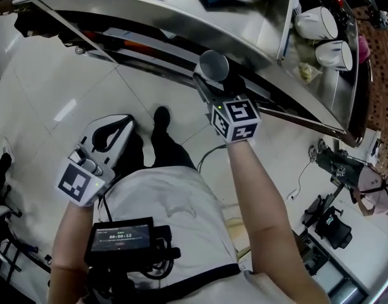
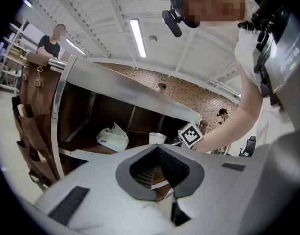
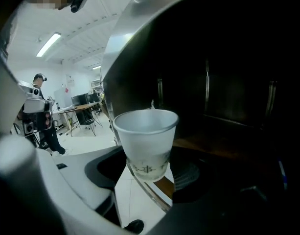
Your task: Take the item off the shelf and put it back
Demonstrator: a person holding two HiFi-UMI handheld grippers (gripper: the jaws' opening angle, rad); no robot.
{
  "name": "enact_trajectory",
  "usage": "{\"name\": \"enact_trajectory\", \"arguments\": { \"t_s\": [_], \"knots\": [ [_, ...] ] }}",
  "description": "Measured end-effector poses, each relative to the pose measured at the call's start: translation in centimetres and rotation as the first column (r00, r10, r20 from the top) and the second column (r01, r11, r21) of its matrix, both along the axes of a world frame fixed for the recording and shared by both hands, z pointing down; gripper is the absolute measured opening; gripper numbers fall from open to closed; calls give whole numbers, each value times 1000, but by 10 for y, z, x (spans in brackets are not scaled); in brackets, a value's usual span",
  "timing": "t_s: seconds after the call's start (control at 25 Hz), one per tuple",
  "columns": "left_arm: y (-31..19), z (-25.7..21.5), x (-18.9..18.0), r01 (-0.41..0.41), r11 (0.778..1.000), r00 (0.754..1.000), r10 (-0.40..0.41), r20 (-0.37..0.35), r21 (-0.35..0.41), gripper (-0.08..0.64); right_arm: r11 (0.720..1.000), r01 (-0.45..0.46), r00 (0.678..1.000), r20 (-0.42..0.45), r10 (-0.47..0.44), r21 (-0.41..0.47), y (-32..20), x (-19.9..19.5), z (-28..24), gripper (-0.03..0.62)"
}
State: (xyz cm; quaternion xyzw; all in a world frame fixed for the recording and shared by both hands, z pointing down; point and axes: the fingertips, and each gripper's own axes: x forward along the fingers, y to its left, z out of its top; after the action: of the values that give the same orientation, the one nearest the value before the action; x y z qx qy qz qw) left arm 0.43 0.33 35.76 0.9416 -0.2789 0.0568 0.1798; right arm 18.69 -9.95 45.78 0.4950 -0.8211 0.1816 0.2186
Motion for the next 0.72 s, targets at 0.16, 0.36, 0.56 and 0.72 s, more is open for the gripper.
{"name": "enact_trajectory", "arguments": {
  "t_s": [0.16, 0.36, 0.56, 0.72],
  "knots": [
    [3, 9, 6, 2, 1000, 1000, -3, -4, -19, 6, 999, -43, 999, 8, 43, 19, -16, 9, 10, 287],
    [6, 16, 19, -21, 1000, 1000, 21, -7, -23, 6, 996, -82, 997, -7, 82, 30, -40, 26, 17, 288],
    [5, 22, 13, 3, 999, 1000, -3, -12, -39, 6, 987, -158, 987, 9, 158, 27, -63, 41, 24, 290],
    [5, 29, 7, 15, 999, 1000, -15, -7, -44, 6, 982, -183, 983, -9, 184, 36, -80, 48, 29, 290]
  ]
}}
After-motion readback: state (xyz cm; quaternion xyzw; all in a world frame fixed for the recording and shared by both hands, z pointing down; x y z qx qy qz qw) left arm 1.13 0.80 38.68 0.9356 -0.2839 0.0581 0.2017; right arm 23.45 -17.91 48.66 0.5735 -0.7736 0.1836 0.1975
